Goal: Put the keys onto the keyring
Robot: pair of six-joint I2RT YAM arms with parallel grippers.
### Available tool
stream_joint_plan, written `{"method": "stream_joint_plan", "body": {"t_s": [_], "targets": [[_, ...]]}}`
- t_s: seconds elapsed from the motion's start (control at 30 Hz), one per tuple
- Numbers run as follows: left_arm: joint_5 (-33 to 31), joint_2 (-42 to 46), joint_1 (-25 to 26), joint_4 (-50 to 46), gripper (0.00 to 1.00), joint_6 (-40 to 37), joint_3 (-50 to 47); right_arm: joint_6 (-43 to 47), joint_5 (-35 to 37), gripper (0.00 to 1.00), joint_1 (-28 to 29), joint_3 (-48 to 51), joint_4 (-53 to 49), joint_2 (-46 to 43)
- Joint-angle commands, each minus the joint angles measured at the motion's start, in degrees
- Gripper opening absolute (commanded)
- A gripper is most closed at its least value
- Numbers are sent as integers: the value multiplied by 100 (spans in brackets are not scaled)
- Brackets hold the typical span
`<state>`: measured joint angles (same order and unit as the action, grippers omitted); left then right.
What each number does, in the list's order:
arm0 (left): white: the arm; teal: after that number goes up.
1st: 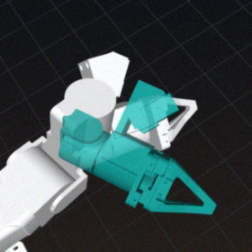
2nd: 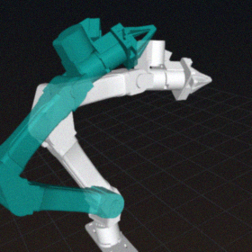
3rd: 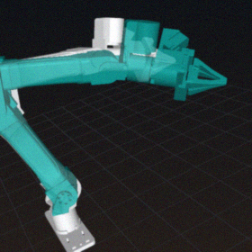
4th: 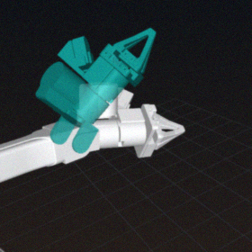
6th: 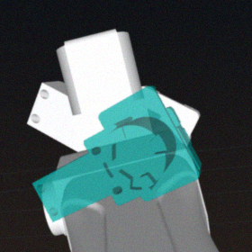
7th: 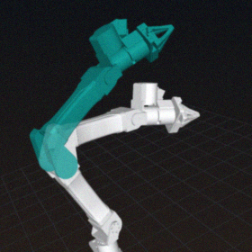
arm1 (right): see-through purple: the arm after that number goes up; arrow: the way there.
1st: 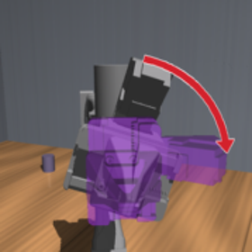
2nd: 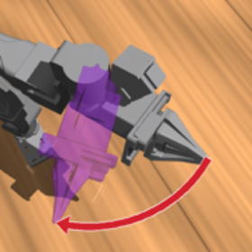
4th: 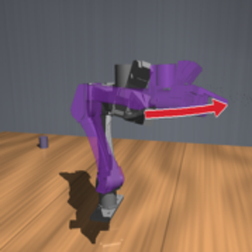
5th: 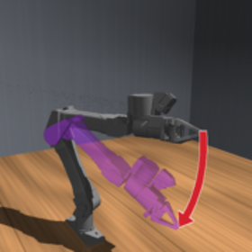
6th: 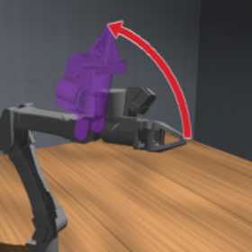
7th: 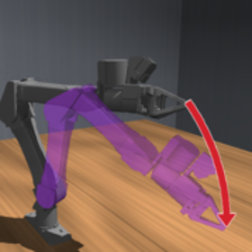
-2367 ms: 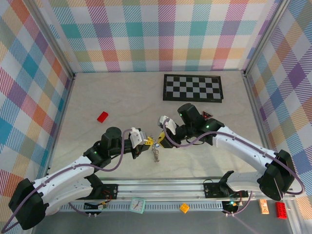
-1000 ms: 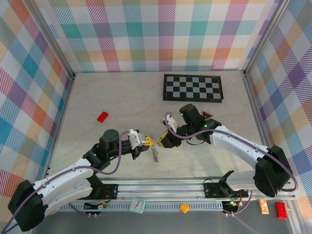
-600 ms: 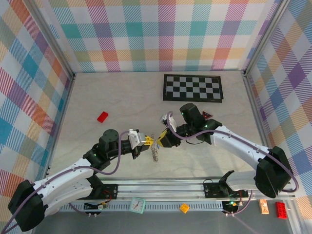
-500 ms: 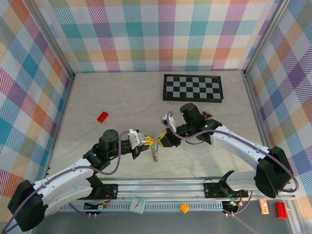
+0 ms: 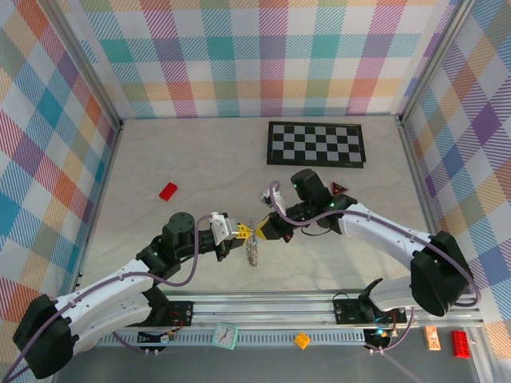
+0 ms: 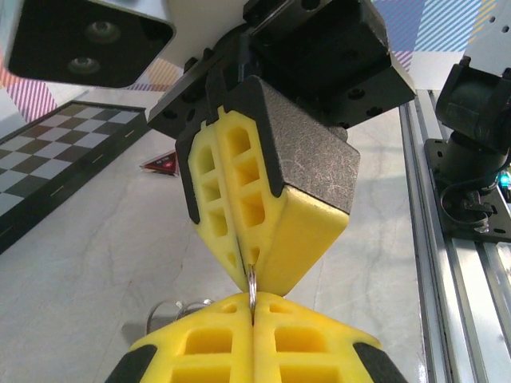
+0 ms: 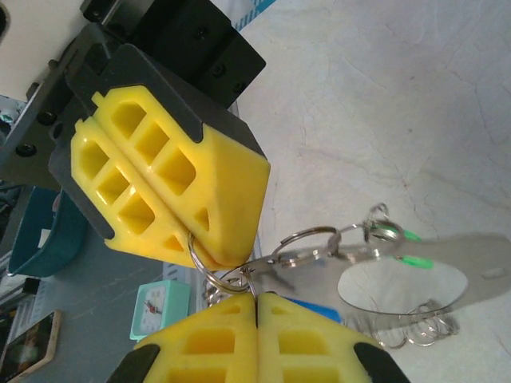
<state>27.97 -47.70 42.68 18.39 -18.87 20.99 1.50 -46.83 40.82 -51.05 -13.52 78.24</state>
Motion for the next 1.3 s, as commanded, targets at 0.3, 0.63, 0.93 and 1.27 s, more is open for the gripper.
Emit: {"method": "stream_joint_plan", "body": {"t_s": [0.3,0.63,0.93,1.27], "targets": [[145,156,37,536,0,85,-34,-79,216,28,-69,307,481,-409],[-38,34,35,699,0,351,-59,1109,1542,38,214,1152,847,-1463],[16,-146,35,853,0,621,-56,1678,2696,38,863,1707,2231,-1280],[42,-182,39,862,0,661,-43,1644,3065,37,1081,1812,2896,-894]]}}
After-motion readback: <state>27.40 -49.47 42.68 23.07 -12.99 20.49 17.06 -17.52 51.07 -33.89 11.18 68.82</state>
